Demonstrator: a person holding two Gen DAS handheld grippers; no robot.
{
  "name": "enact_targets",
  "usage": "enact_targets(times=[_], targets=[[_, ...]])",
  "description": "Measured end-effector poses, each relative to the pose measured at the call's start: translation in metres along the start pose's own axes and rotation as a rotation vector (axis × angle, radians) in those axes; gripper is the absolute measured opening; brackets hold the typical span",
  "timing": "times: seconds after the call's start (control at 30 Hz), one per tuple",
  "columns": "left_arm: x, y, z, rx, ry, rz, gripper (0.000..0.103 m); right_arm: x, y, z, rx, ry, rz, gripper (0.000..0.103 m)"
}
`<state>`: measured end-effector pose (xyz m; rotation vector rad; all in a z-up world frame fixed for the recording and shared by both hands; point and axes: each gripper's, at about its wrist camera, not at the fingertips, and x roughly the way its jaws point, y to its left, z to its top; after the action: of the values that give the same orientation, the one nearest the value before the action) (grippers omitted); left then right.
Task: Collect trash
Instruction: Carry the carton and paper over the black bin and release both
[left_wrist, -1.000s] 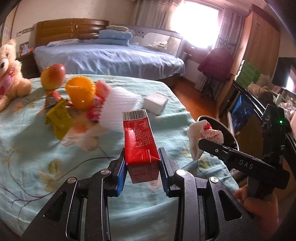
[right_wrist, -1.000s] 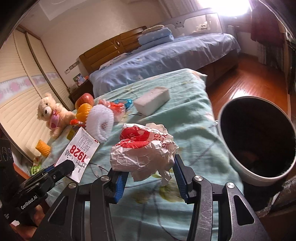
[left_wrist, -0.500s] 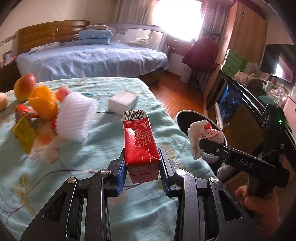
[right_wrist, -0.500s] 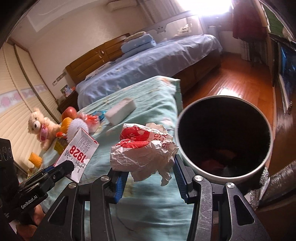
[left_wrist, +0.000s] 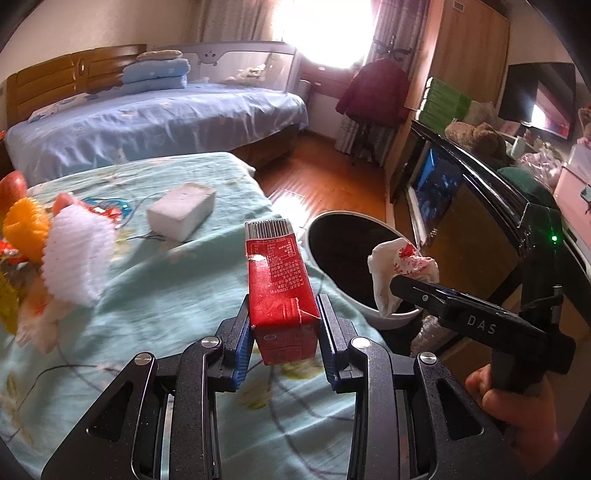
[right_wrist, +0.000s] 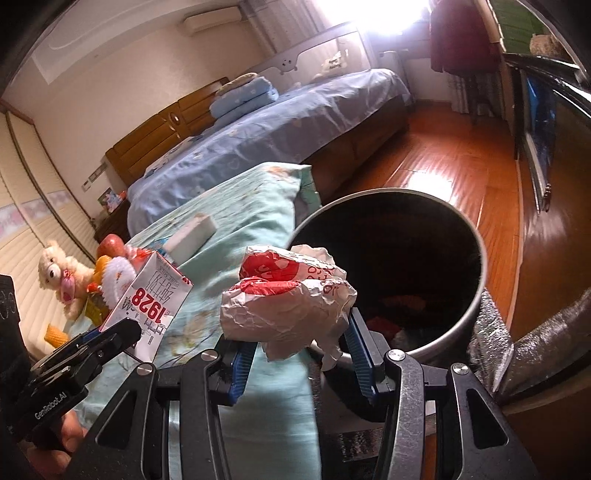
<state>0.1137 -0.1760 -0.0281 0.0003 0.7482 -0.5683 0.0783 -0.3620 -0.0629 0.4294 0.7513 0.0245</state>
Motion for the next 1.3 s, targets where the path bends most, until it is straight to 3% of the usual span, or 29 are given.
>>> enact_targets(times=[0.77,1.3], targets=[[0.052,-0.050,0.028,0.077,0.039,-0.068,0.030,0.015,-0.051,0.022,0.046,0.005,-0.098,0.048],[0.083,-0.061,0.038,0.078,0.089,-0.096,0.030,0.030,-0.071,0.042,0.064,0.015,-0.122,0.051]])
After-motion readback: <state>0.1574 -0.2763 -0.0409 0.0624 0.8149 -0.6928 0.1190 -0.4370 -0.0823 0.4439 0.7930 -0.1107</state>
